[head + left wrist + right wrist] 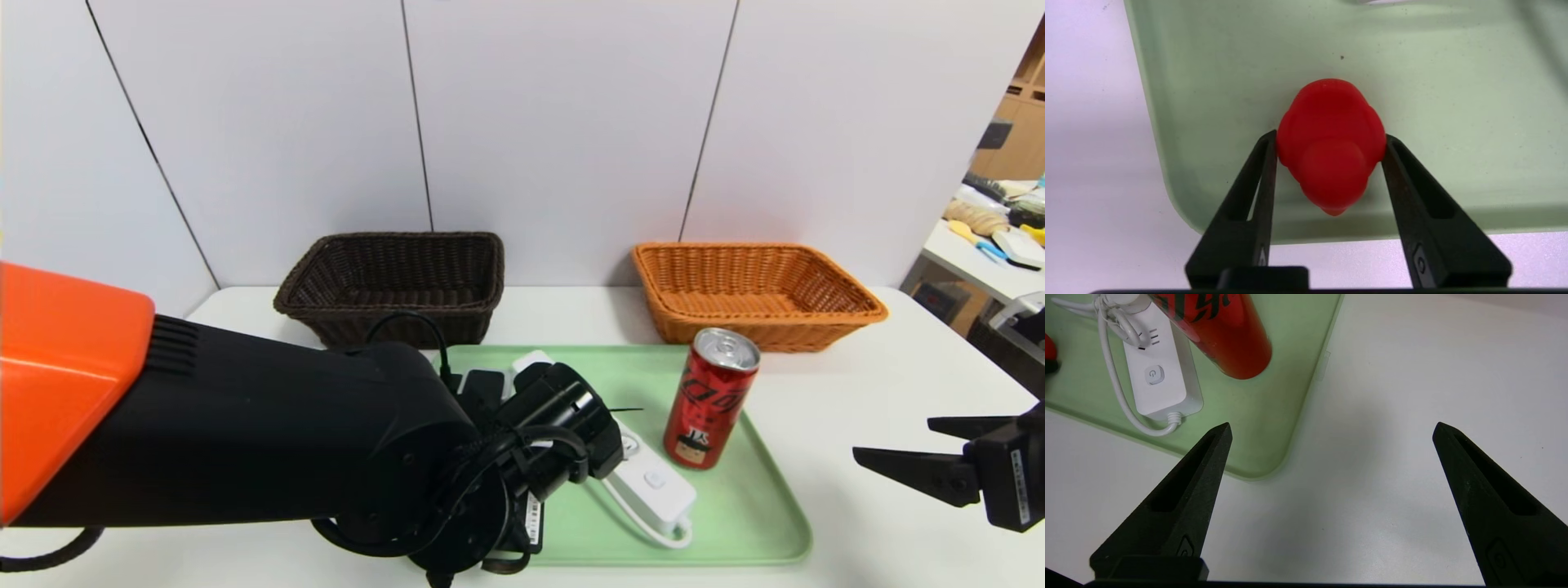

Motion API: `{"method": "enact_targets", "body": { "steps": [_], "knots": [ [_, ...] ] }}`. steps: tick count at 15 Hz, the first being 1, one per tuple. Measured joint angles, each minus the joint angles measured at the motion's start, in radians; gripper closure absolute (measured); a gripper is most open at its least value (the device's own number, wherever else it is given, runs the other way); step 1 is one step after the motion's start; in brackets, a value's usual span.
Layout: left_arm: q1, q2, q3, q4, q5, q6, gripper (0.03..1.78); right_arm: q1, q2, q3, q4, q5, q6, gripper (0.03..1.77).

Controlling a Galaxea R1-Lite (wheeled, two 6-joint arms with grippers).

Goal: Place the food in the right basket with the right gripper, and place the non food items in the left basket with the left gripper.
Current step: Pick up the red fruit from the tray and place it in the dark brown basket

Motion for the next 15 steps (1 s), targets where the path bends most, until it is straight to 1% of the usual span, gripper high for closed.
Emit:
{"method": "enact_targets", "body": {
  "steps": [1,2,5,7,8,10,12,15],
  "knots": [
    [0.000,0.001,0.001,-0.001,-0.001,0.000,1.04,0.000,0.000,0.000,0.000,0.000,0.000,0.10],
    [-0.001,0.002,0.001,-0.001,-0.003,0.000,1.06,0.000,-0.001,0.000,0.001,0.000,0.000,0.10],
    [-0.001,-0.010,0.000,0.002,-0.003,0.000,1.09,0.000,-0.005,0.000,0.002,-0.001,0.000,0.10],
    [0.003,-0.047,-0.002,0.004,0.006,0.018,1.09,-0.001,-0.007,0.000,0.001,-0.001,0.001,0.10],
    [0.009,-0.075,-0.004,0.003,0.011,0.041,1.09,-0.001,-0.007,-0.001,0.000,0.000,0.001,0.10],
    [0.045,-0.140,-0.012,-0.006,0.016,0.138,1.10,-0.001,-0.007,-0.006,-0.001,0.001,0.001,0.10],
    [0.111,-0.185,-0.048,-0.009,0.022,0.217,1.12,-0.001,-0.007,-0.007,-0.001,0.001,0.001,0.10],
    [0.233,-0.224,-0.134,-0.012,0.027,0.344,1.12,-0.002,-0.007,-0.007,-0.001,0.001,0.001,0.10]
  ]
}}
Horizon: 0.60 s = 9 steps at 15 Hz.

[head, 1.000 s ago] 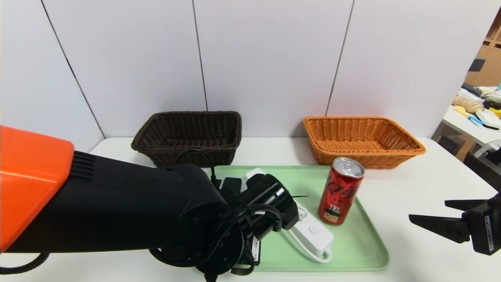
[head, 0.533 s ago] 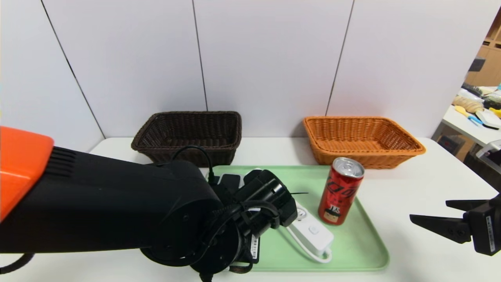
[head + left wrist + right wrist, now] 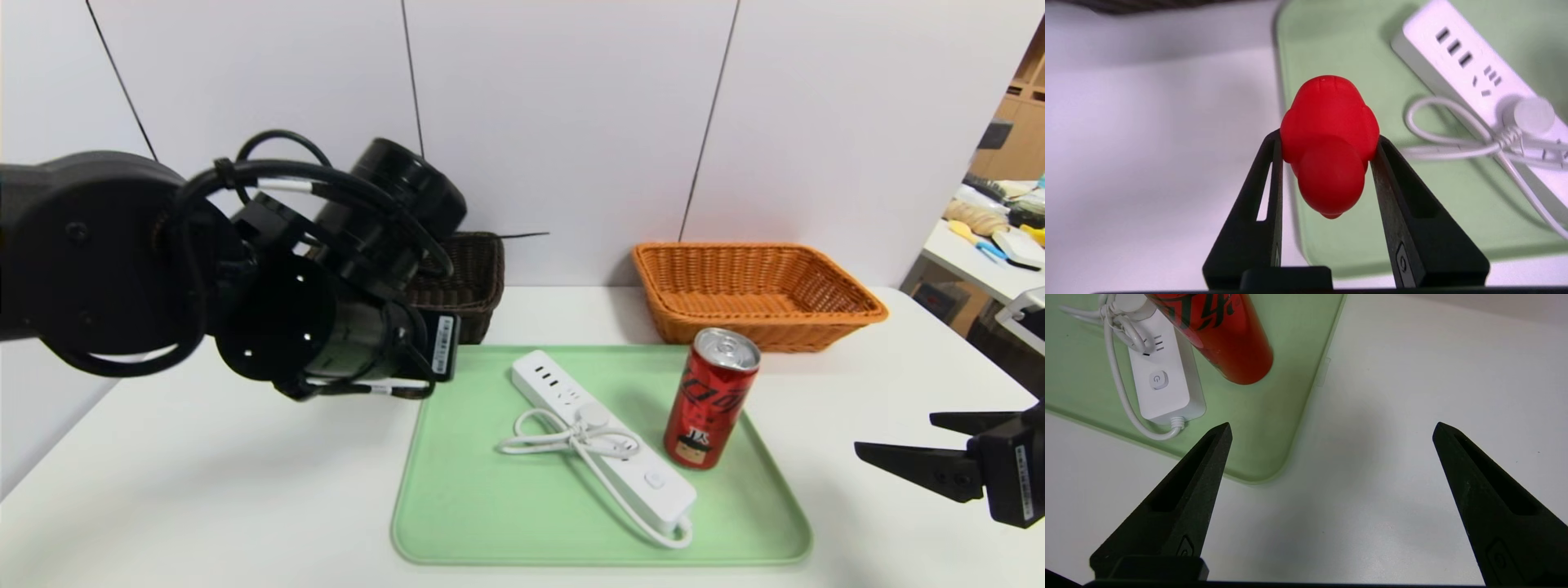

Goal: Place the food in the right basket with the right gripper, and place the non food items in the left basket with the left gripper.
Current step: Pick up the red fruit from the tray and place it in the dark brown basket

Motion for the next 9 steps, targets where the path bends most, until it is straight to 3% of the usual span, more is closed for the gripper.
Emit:
{"method": "enact_targets", "body": {
  "steps": [5,9],
  "knots": [
    [0.165,0.016,-0.067,-0.152,-0.008,0.180,1.13,0.000,0.000,0.008,0.001,0.004,0.001,0.10],
    [0.275,0.112,-0.079,-0.315,-0.015,0.258,1.14,-0.001,0.000,0.025,0.000,0.007,0.001,0.10]
  ]
}}
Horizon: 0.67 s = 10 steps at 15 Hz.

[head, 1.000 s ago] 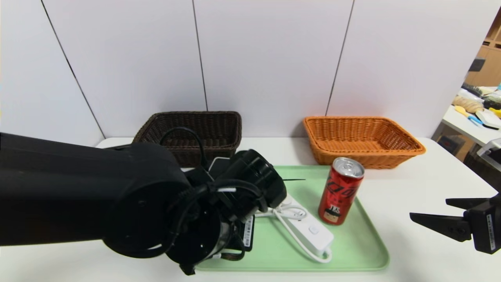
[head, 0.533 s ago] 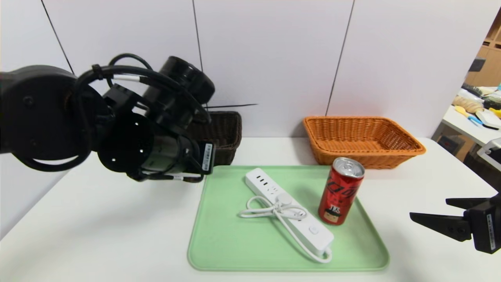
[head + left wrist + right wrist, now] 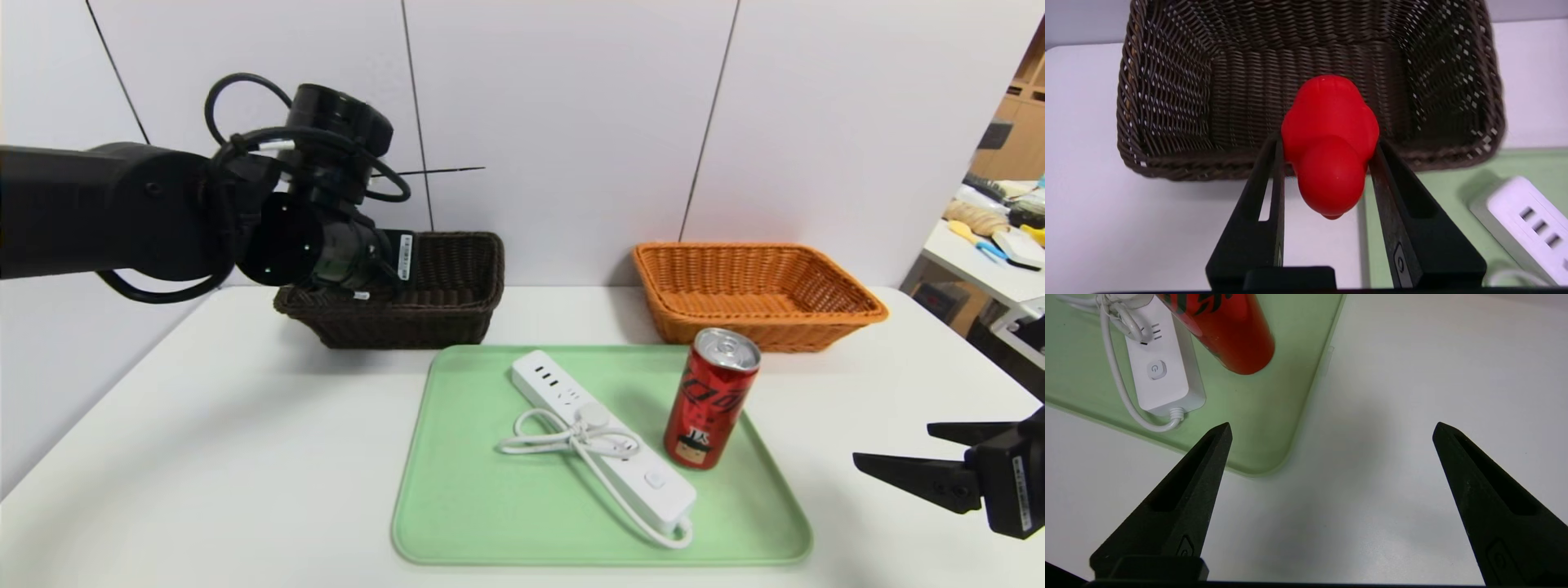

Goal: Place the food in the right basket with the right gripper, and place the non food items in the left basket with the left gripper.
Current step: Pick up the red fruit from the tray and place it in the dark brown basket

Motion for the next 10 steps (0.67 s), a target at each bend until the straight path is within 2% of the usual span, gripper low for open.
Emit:
{"method": "enact_targets", "body": {
  "steps": [3,6,10],
  "knots": [
    [0.063,0.102,-0.044,-0.074,0.000,0.016,1.15,0.000,0.000,0.019,0.000,-0.004,0.001,0.10],
    [0.114,0.213,-0.153,-0.080,0.001,0.012,1.15,-0.005,-0.001,0.024,0.001,-0.008,0.006,0.10],
    [0.147,0.316,-0.215,-0.074,-0.003,0.014,1.16,-0.007,-0.002,0.024,0.000,-0.008,0.006,0.10]
  ]
}}
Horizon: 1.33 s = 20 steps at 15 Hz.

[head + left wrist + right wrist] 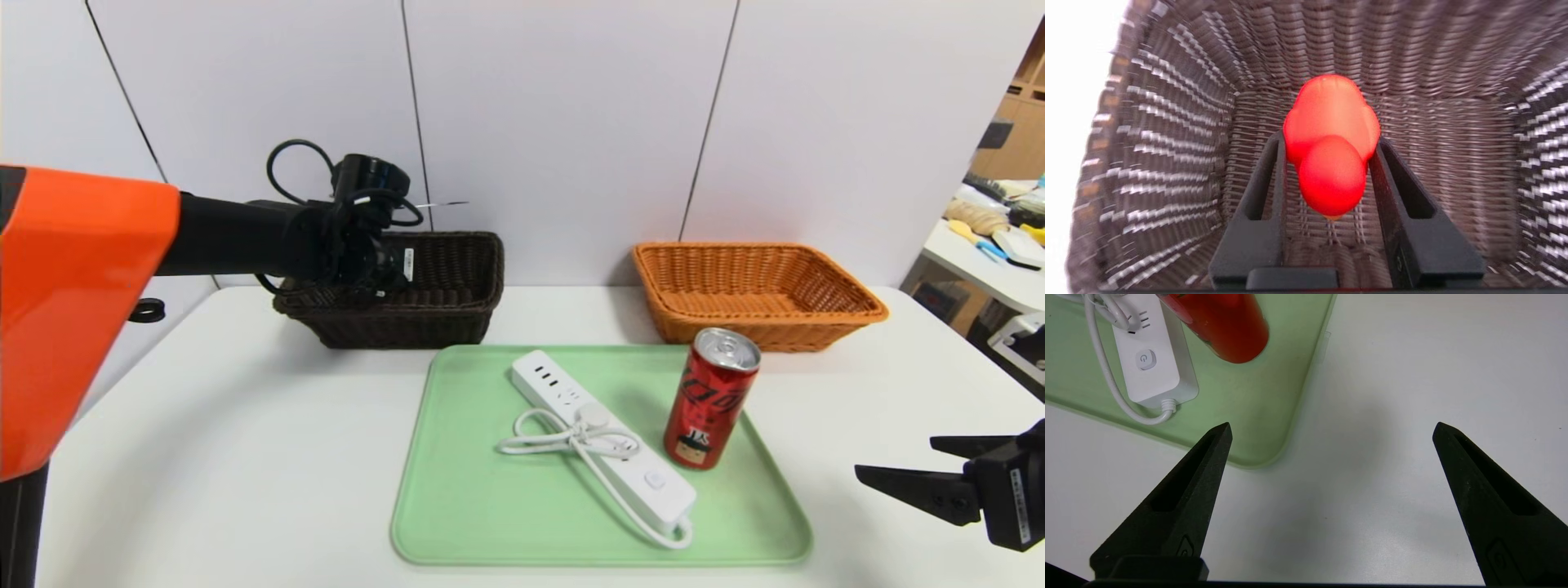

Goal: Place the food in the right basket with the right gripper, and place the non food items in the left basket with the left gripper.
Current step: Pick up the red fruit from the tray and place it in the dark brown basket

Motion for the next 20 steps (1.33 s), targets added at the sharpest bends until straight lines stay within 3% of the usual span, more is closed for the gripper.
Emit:
{"method": "enact_targets", "body": {
  "steps": [6,13,17,20],
  "knots": [
    [0.022,0.060,-0.030,0.024,-0.001,-0.002,1.18,0.000,-0.007,0.000,0.000,0.002,-0.001,0.10],
    [0.023,0.066,-0.067,0.047,-0.001,-0.009,0.57,0.000,-0.015,0.000,0.001,0.002,-0.001,0.10],
    [0.022,0.032,-0.072,0.057,-0.001,-0.008,0.38,0.000,-0.016,0.001,0.001,0.001,0.000,0.10],
    [0.009,-0.053,-0.100,0.148,-0.001,-0.008,0.29,-0.002,-0.021,-0.002,-0.001,0.000,0.000,0.10]
  ]
}}
